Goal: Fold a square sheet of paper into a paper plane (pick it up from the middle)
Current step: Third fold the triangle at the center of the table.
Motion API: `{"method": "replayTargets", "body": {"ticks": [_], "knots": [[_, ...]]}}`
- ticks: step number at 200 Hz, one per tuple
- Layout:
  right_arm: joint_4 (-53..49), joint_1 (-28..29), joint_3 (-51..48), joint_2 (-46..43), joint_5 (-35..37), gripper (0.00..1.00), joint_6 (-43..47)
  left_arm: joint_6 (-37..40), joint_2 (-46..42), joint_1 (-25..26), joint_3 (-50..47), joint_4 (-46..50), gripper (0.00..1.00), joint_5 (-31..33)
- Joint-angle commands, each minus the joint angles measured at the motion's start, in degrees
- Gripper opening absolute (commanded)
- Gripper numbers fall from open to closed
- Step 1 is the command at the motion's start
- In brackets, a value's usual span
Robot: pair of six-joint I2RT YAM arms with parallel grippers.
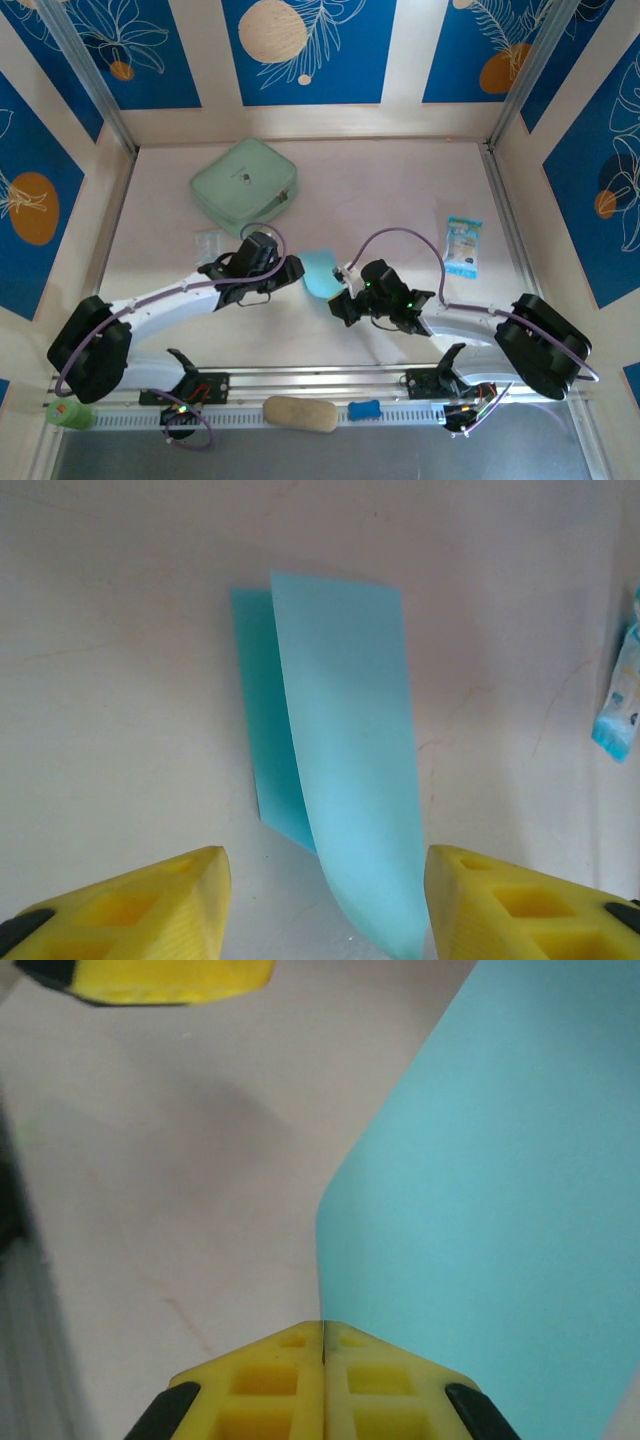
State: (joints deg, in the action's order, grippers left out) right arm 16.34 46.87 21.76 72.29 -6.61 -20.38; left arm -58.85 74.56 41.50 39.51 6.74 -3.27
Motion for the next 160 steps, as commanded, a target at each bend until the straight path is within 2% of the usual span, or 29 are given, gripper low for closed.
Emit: {"method": "replayTargets", "body": {"ticks": [1,29,81,129,160], "knots": [[-2.3,-0.7,2.9,2.0,-11.9,0.06,-4.2,2.5,0.4,-0.9,1.9,1.6,0.52,0.4],[-2.3,-0.9,5.1,5.9,-15.5,0.06,-6.0,3.5,3.1,-0.9,3.1,-1.4,0.45,-3.2],[-2.4,-0.9,7.2,9.8,-16.7,0.06,-8.2,6.8,12.5,-1.1,8.1,-4.4,0.23,-10.8],[-1.9,-1.2,7.4,12.2,-17.1,0.06,-9.4,10.2,22.1,-1.2,13.5,-4.3,0.15,-15.0],[-2.2,-1.4,7.5,12.9,-17.2,0.06,-9.6,11.8,26.4,-1.4,14.3,-2.9,0.13,-13.9]]}}
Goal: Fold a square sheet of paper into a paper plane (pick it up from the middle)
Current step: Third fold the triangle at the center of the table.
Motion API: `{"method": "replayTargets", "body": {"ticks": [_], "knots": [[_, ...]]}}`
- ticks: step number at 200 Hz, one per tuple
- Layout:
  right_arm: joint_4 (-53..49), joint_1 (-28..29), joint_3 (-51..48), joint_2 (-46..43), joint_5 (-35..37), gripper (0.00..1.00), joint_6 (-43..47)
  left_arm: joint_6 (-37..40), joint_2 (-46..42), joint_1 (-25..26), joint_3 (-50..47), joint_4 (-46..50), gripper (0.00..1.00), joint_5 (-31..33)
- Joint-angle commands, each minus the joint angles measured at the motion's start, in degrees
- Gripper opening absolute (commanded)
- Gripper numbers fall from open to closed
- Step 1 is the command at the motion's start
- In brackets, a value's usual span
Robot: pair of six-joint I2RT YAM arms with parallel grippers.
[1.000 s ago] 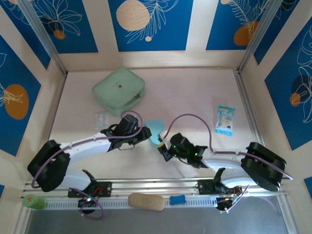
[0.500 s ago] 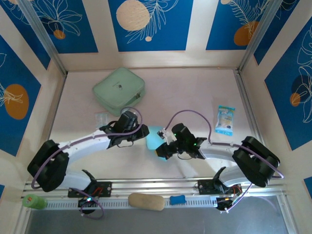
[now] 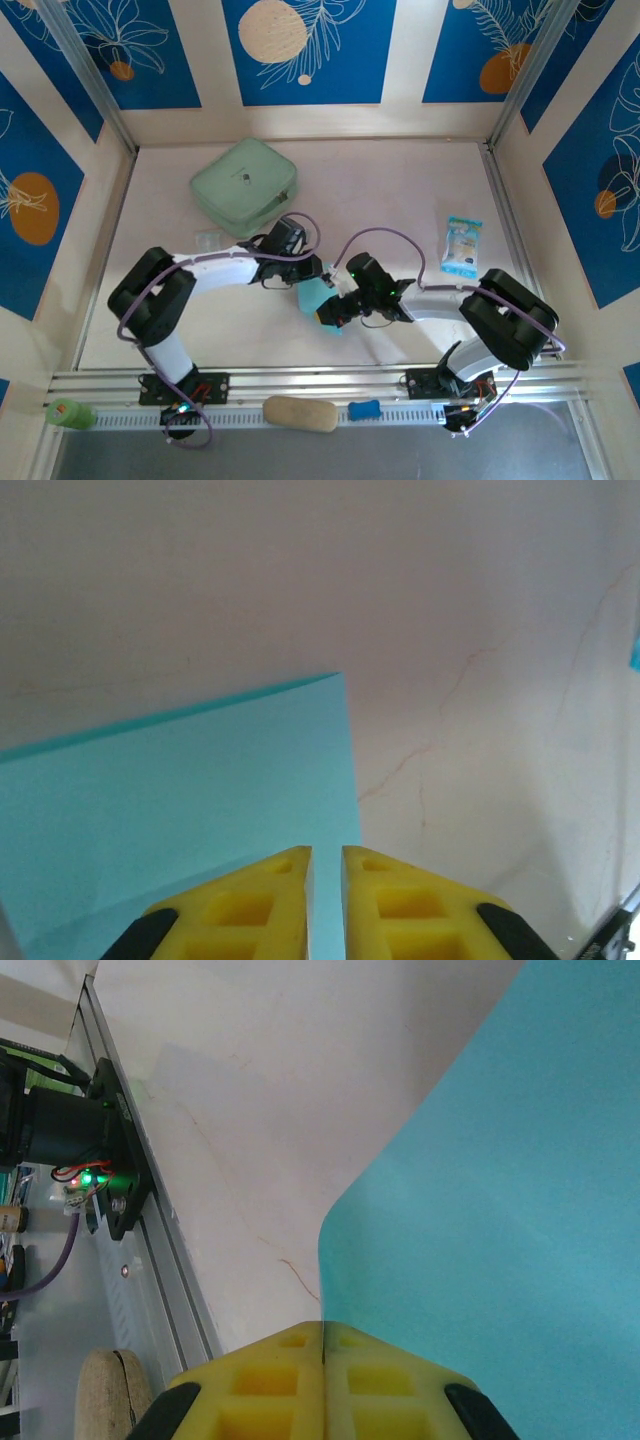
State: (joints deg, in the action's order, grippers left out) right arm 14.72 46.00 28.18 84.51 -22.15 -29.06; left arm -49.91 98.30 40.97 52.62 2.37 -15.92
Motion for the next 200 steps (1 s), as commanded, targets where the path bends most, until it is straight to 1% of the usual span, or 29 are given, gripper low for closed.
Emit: {"method": "replayTargets", "body": {"ticks": [1,45,71,87,155,200], "knots": [[-0.7,-0.6,1.1,0.7,-1.6,0.06,-1.0,2.9,2.8,-0.9,1.2,1.5,0.13,-1.2],[-1.2,-2.0,1.2,0.9,-1.1,0.06,-2.1,4.5,6.5,-1.1,0.7,2.9,0.13,-1.5],[-4.2,-2.6,1.9,0.8,2.6,0.06,-1.8,4.6,7.7,-1.1,0.6,3.0,0.12,-2.3],[-5.9,-3.1,2.1,0.8,5.2,0.06,-2.0,4.6,7.7,-1.1,0.6,2.9,0.12,-2.3],[-11.4,-3.9,4.5,1.3,12.3,0.06,-2.0,3.6,6.9,-1.1,0.0,1.9,0.12,-2.6],[-12.3,-3.9,5.2,1.7,12.8,0.05,-2.2,3.2,6.5,-1.1,-0.4,1.6,0.12,-2.6]]}}
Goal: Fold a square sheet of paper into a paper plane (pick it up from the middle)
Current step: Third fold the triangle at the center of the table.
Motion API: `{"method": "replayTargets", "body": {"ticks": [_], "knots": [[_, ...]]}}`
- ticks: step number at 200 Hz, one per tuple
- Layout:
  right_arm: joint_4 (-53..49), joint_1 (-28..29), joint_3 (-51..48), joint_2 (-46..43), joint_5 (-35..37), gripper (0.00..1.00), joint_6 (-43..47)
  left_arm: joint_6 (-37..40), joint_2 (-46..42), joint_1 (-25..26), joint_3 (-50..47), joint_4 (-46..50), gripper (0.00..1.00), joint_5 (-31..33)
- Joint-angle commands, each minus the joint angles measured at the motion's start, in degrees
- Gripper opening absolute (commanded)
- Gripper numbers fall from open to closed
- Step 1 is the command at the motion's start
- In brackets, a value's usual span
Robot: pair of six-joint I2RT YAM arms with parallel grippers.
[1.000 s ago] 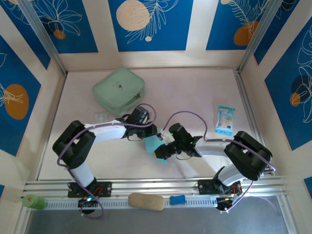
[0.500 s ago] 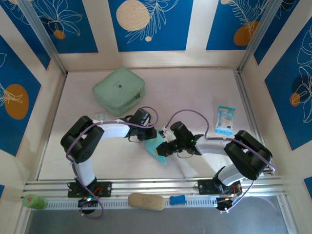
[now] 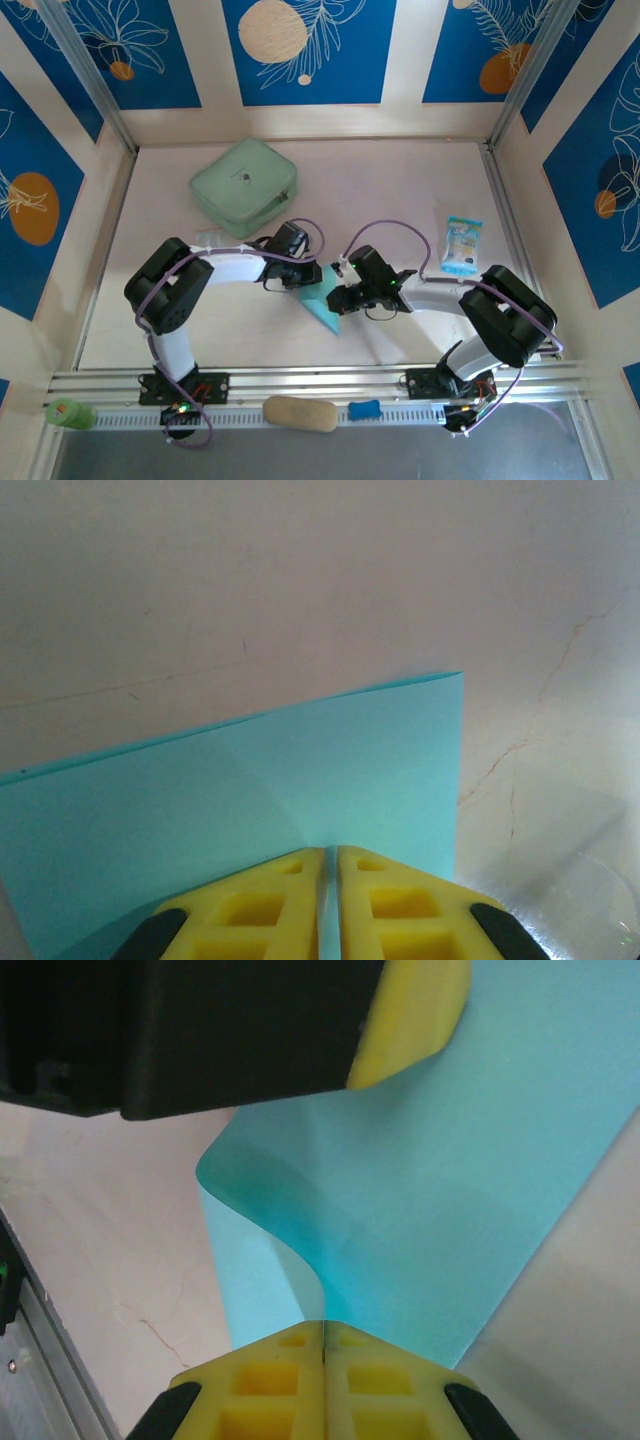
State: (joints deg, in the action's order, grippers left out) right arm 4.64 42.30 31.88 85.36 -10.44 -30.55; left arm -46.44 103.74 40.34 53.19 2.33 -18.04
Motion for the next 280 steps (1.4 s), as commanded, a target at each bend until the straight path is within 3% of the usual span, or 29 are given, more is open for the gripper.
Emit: {"method": "replayTargets", "body": {"ticks": [1,280], "knots": [[-2.2,-0.2,1.5,0.9,1.1,0.05,-0.6,-0.4,1.0,-0.5,-1.0,1.6,0.12,-0.5],[-6.3,0.3,3.4,4.4,3.0,0.05,-0.1,-1.2,1.0,-0.4,-1.1,1.1,0.13,-0.7]]}}
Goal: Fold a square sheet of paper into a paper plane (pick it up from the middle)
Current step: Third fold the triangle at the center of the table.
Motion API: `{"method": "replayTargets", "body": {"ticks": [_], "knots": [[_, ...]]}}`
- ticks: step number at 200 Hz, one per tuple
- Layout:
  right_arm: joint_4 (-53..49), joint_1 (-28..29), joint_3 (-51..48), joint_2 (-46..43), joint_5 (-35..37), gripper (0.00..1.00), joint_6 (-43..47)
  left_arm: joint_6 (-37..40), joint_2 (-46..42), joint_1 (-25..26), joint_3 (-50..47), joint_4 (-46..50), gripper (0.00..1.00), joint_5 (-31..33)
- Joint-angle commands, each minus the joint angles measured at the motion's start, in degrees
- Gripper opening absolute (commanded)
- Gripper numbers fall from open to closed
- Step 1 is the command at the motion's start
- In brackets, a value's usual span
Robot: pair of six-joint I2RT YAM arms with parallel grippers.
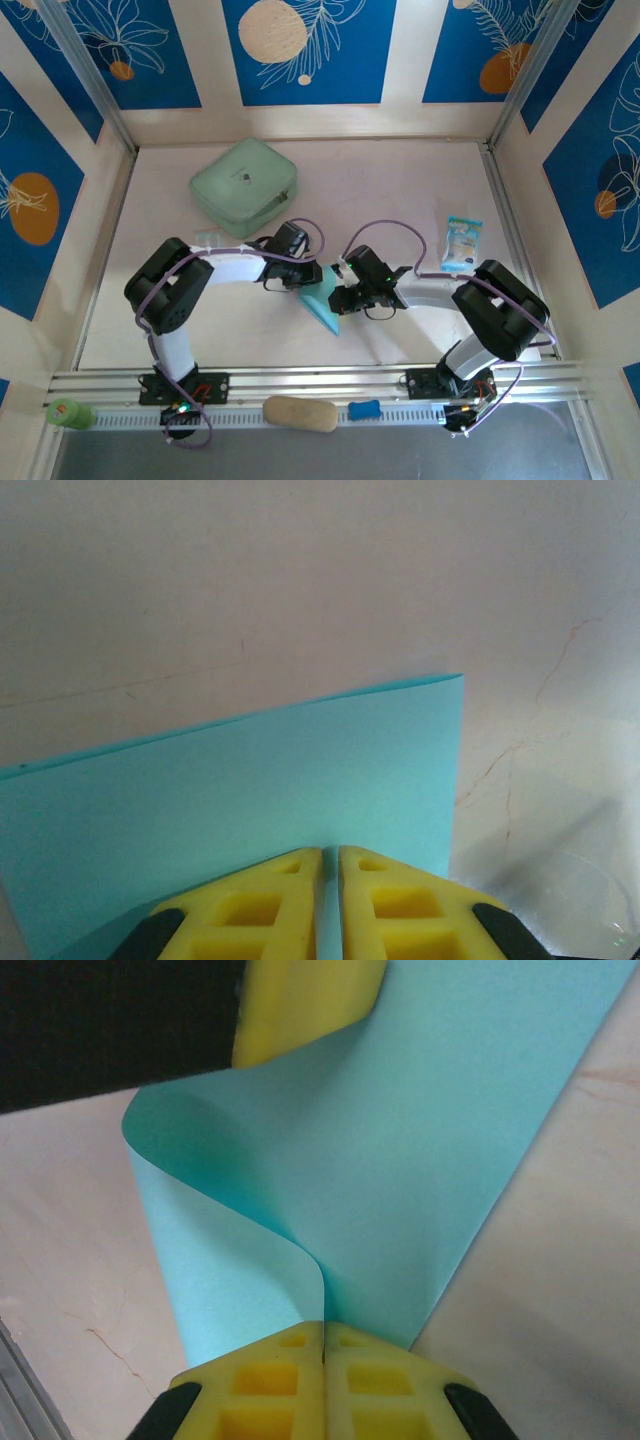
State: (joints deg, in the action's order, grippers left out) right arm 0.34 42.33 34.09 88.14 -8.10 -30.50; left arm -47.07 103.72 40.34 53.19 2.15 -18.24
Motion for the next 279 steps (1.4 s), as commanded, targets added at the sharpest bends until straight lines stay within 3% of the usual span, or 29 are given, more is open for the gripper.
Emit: {"method": "replayTargets", "body": {"ticks": [1,128,168,223,239,279], "knots": [[-2.0,0.3,1.2,1.6,0.6,0.05,-0.2,-0.5,1.0,-0.4,-1.1,1.3,0.13,-0.4],[-3.1,0.3,1.6,2.8,0.9,0.04,0.0,0.0,-1.4,-0.4,-0.4,3.1,0.14,2.2],[-2.7,0.0,1.5,2.9,0.5,0.05,0.5,0.3,-3.4,-0.5,-0.4,3.0,0.26,2.8],[-1.8,-0.6,1.6,3.9,-0.4,0.05,1.3,-0.8,-9.4,-0.4,-2.8,2.5,0.32,4.5],[-1.8,-0.7,1.8,4.1,-1.1,0.05,1.4,-2.6,-12.1,-0.3,-4.5,2.0,0.30,4.0],[-1.5,-0.9,1.8,4.0,-0.7,0.05,1.1,-7.4,-18.8,0.5,-11.3,-0.8,0.14,1.7]]}}
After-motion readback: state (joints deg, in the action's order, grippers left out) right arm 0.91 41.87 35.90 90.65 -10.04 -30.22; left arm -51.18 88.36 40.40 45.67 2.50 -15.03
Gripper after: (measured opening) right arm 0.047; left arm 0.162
